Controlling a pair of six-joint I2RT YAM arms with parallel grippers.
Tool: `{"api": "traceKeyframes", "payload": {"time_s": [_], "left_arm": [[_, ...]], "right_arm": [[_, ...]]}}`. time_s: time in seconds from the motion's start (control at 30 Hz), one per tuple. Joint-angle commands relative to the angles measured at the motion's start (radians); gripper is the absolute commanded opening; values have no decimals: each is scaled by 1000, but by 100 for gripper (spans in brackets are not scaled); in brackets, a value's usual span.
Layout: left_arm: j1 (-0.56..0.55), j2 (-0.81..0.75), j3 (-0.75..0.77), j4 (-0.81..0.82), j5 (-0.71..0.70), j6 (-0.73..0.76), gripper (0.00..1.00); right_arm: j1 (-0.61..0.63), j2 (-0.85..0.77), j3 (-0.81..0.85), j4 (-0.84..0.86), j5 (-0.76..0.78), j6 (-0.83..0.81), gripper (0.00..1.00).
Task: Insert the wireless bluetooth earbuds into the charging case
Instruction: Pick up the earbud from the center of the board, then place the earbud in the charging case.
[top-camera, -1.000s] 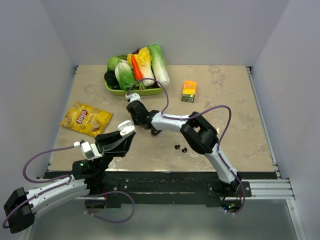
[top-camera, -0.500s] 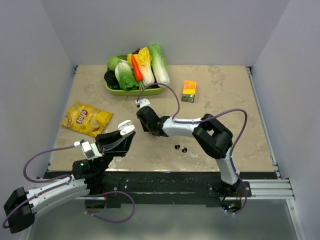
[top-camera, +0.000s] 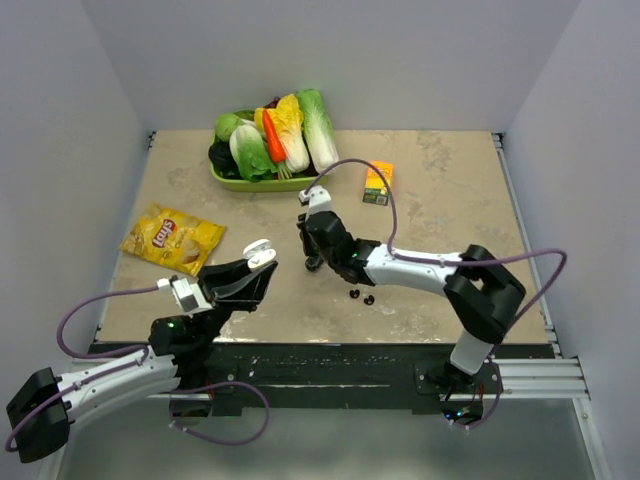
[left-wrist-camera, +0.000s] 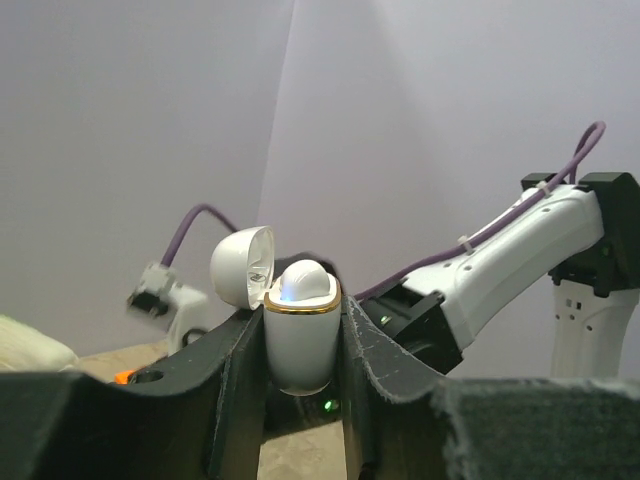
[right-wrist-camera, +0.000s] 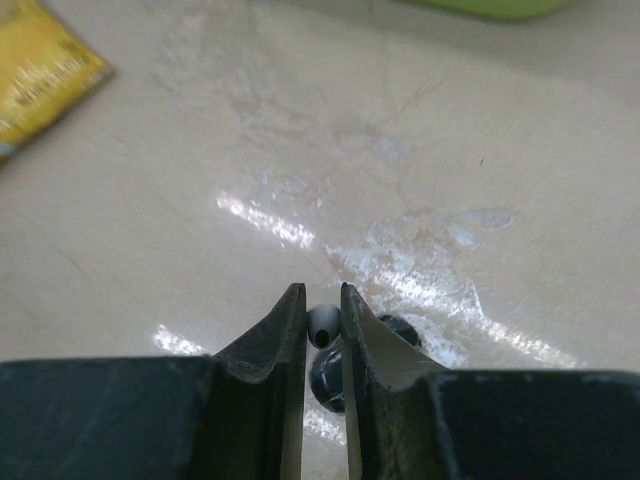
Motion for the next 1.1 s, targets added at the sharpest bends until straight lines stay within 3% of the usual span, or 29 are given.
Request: {"api": "traceKeyframes", "payload": {"time_s": [0.0, 0.23, 0.47, 0.67, 1.07], "left_arm": [[-8, 13, -34, 80, -27, 25, 0], [-8, 146, -26, 262, -81, 88, 0], [-8, 442, 122, 520, -4, 177, 0], [-6, 596, 251, 621, 69, 211, 0], [4, 674, 449, 621, 238, 243, 0]], "right_arm": [[-3, -207, -31, 92, 67, -21, 0], [0, -543, -114, 95, 108, -53, 0], [17, -787, -220, 226, 44, -110, 0], [20, -888, -269, 306, 0, -147, 0], [20, -936, -311, 447, -53, -142, 0]]}}
